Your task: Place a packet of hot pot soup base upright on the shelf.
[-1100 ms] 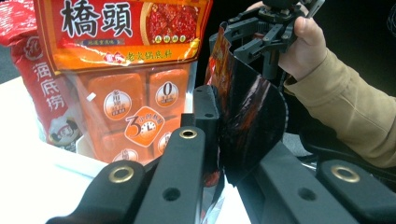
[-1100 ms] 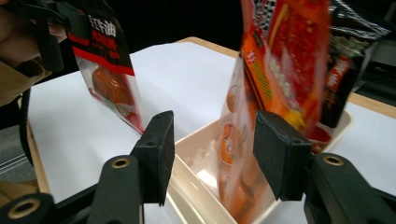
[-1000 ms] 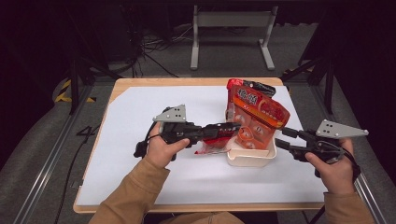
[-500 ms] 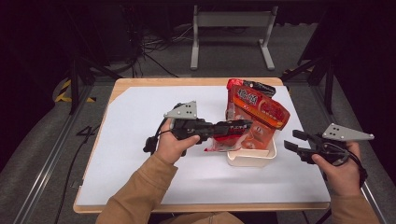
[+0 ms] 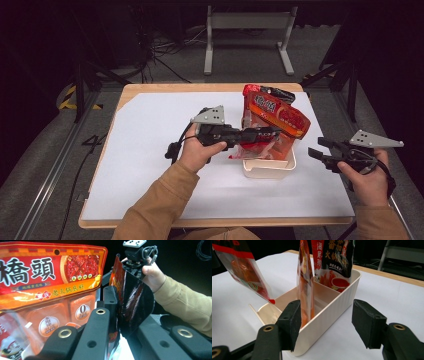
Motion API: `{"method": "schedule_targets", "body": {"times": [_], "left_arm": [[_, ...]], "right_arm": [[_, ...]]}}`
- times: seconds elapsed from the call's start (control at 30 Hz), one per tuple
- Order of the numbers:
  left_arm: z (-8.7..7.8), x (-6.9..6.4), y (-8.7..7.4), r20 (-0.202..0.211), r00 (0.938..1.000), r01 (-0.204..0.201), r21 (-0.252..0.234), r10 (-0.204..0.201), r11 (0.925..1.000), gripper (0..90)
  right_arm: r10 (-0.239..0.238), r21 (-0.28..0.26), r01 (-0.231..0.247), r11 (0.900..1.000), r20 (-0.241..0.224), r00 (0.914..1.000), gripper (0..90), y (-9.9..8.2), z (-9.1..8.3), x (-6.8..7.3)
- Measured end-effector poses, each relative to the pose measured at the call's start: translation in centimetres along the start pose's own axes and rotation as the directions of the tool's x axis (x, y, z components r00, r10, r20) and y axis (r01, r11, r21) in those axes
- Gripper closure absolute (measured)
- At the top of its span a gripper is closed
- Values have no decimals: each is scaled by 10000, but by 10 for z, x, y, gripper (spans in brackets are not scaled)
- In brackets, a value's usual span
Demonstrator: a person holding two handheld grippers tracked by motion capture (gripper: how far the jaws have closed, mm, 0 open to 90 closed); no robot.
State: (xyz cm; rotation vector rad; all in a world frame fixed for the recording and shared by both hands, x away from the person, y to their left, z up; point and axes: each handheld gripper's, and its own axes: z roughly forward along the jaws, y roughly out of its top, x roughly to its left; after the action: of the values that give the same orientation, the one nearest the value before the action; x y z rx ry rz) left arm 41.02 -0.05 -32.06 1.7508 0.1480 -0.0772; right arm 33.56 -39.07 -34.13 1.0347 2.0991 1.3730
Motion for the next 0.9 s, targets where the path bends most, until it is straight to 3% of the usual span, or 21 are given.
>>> {"method": "schedule_targets", "body": {"times": [0.9], "left_arm": [[51, 2, -9, 676, 9977, -43, -47, 47, 10000, 894]], "right_arm": [[248, -135, -249, 9996, -62, 9997, 384, -2, 2, -6]]}}
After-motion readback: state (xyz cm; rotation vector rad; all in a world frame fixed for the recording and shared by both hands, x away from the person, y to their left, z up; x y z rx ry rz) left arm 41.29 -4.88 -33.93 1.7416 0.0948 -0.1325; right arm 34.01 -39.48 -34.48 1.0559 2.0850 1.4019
